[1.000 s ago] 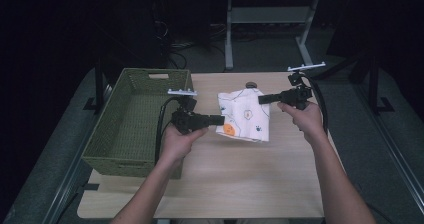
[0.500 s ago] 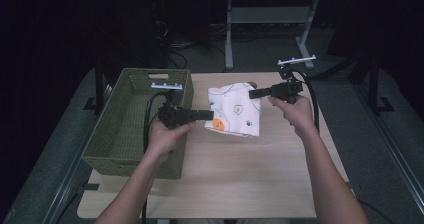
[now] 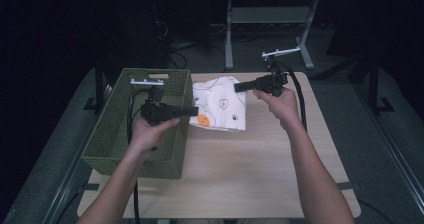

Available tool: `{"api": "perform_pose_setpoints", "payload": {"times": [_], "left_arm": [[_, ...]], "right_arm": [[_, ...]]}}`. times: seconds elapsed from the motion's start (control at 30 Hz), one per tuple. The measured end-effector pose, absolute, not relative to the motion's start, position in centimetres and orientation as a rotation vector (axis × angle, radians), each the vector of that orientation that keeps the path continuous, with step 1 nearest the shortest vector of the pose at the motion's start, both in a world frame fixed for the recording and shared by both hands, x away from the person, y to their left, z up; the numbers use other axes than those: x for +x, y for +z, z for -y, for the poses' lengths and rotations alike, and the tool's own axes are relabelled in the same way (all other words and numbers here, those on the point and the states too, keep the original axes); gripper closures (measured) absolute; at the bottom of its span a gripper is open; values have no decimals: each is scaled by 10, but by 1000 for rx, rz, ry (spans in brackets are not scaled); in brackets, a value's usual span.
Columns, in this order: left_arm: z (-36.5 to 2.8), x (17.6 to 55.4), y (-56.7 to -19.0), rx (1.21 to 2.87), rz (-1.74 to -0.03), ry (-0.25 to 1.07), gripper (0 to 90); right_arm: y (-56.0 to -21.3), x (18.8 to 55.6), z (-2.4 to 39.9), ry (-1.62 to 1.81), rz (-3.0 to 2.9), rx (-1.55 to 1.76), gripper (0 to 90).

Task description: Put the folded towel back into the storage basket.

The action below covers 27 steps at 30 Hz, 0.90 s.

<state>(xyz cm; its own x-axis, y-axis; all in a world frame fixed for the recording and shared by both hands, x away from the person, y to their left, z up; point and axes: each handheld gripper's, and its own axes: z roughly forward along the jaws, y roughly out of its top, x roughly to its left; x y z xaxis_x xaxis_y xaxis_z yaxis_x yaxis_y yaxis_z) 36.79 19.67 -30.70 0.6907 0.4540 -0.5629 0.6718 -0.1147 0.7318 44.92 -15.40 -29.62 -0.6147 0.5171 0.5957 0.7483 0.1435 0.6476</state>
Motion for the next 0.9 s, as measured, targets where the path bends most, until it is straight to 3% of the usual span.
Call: {"api": "perform_pose_setpoints", "payload": {"times": [0.9], "left_arm": [[-257,367,-298,1726,-935,-222,864]], "right_arm": [[-287,460,92,-1448,2205,-1171,811]]}}
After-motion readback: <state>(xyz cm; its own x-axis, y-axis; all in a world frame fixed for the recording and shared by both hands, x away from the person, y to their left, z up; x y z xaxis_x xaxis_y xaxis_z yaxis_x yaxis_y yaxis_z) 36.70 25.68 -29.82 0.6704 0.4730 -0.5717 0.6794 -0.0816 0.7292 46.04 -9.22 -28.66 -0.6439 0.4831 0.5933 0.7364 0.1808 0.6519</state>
